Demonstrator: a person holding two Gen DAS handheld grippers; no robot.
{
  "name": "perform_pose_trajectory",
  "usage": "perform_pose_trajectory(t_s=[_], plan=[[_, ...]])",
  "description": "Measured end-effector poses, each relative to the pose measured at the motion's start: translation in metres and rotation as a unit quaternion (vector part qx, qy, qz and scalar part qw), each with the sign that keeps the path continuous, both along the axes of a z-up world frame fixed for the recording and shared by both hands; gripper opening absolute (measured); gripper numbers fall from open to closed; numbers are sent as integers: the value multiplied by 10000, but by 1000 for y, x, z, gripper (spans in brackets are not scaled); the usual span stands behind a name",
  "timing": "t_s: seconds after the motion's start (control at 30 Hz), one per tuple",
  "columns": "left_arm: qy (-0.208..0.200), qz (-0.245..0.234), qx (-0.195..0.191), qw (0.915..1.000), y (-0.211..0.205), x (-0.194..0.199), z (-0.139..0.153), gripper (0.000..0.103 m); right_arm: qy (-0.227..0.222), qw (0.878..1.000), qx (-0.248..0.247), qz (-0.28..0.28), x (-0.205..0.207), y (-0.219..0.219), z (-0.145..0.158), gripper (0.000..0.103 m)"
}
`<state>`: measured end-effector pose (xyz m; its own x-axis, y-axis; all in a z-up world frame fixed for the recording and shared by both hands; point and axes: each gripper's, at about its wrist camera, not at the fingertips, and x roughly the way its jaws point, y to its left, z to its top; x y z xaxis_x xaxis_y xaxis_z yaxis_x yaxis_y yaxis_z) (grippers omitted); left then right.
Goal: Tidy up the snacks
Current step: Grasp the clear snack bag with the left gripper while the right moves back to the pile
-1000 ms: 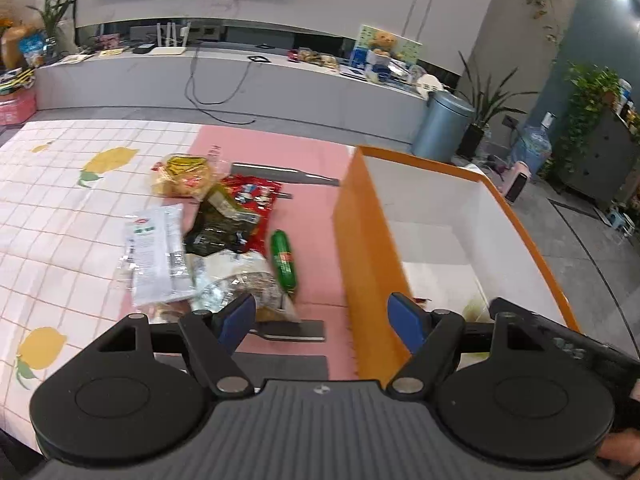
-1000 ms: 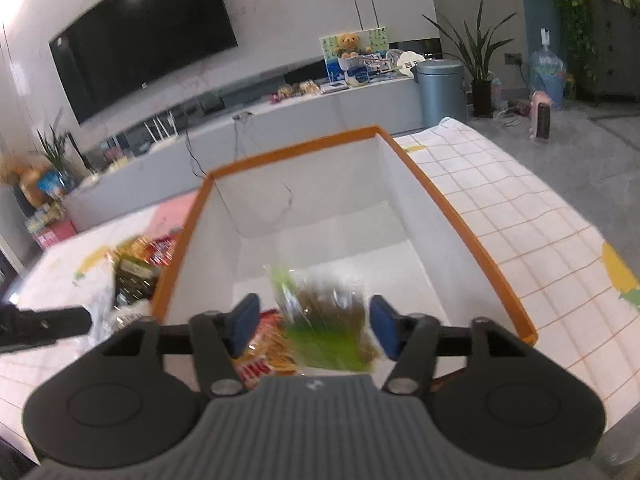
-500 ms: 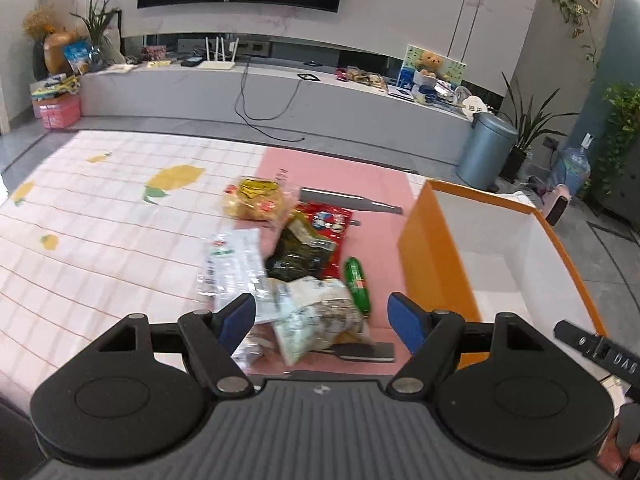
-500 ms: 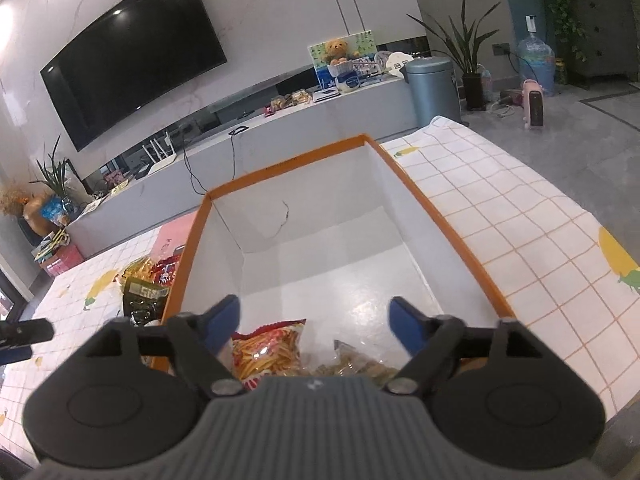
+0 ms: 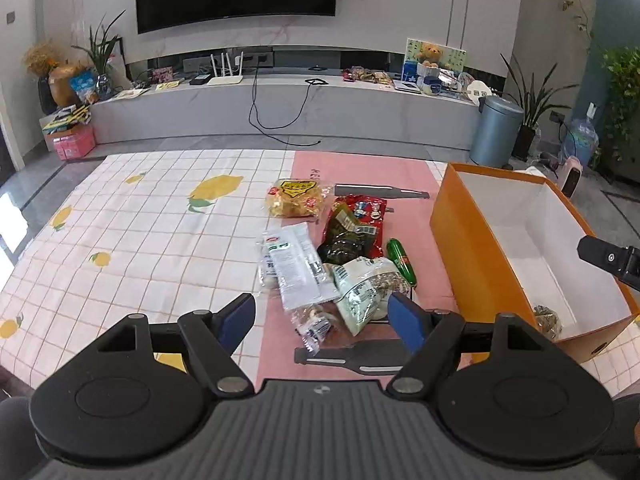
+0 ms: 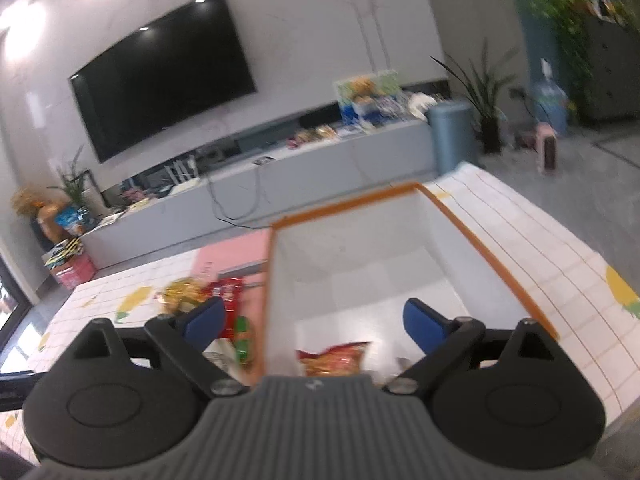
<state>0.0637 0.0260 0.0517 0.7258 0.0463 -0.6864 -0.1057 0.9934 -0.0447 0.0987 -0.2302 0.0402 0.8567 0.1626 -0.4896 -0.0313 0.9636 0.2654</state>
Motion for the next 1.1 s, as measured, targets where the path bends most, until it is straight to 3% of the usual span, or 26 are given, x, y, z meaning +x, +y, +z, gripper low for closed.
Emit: perform_pose_trajectory(t_s=[0.17, 0.3, 0.53, 0.7, 0.93, 1.1], plan=[[215, -77, -77, 9997, 17, -3, -7, 89, -399, 9986, -42, 356, -17, 40, 13, 93], [478, -120, -177, 9986, 31, 3, -25, 89, -675, 9973, -47, 280, -23, 67, 16, 93], [621, -573, -636, 9944, 47, 17, -59, 89, -1089, 9937, -124, 214, -20, 99, -4, 93], [711, -542, -1078, 9901, 57, 34, -91, 89, -1112, 9931, 149, 334, -6, 100, -21, 93], [688, -194, -1858, 9800, 69, 64, -120, 88, -836, 9942, -220, 633, 14, 113, -46, 93], [1015, 9, -2146, 9714, 69, 84, -144, 80, -742, 9934, -423, 768, 21, 113, -56, 93]])
